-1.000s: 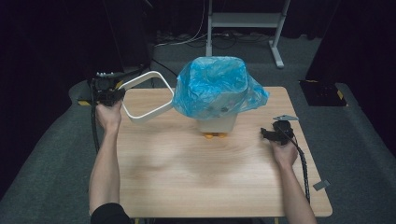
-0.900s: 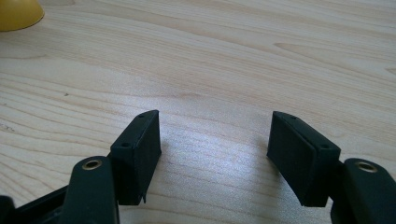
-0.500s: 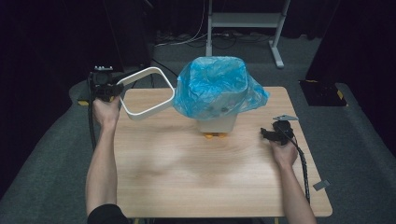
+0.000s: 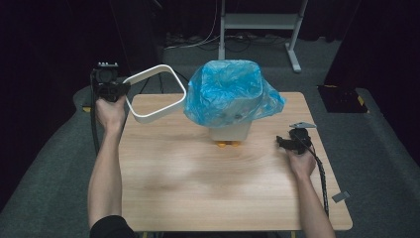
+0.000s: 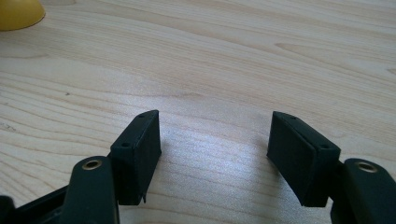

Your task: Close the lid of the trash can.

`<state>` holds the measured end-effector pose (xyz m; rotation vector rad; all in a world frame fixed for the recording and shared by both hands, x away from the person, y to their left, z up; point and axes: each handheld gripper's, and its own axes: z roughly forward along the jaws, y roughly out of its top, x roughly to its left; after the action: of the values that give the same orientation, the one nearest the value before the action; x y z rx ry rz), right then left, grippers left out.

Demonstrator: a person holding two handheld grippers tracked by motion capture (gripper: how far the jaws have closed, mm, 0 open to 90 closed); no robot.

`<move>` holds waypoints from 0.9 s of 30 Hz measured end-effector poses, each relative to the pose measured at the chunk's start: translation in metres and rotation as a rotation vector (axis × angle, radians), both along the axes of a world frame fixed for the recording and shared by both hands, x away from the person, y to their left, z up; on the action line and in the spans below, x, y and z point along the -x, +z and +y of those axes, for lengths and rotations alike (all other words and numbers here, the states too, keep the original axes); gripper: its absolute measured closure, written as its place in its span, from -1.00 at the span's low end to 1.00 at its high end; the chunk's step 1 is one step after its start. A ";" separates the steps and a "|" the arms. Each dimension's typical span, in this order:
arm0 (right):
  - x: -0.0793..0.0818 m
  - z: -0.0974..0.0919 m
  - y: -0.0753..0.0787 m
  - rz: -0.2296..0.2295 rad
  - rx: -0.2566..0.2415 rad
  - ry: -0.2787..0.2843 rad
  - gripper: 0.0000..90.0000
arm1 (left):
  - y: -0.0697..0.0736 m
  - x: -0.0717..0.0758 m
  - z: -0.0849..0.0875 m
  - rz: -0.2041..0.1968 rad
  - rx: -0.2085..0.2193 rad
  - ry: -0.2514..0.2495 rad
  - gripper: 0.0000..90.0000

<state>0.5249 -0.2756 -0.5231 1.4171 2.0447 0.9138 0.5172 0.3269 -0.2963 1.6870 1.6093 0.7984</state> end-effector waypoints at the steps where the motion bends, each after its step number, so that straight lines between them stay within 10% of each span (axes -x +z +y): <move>1: 0.000 0.000 0.000 0.000 0.000 0.000 -0.24 | 0.001 0.000 0.000 0.000 -0.001 -0.001 0.78; 27: 0.000 0.000 0.000 0.001 -0.001 0.001 -0.24 | 0.038 0.015 -0.006 -0.043 0.054 -0.060 0.78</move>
<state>0.5249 -0.2756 -0.5231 1.4175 2.0464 0.9152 0.5021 0.3212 -0.2584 1.6607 1.5307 0.7503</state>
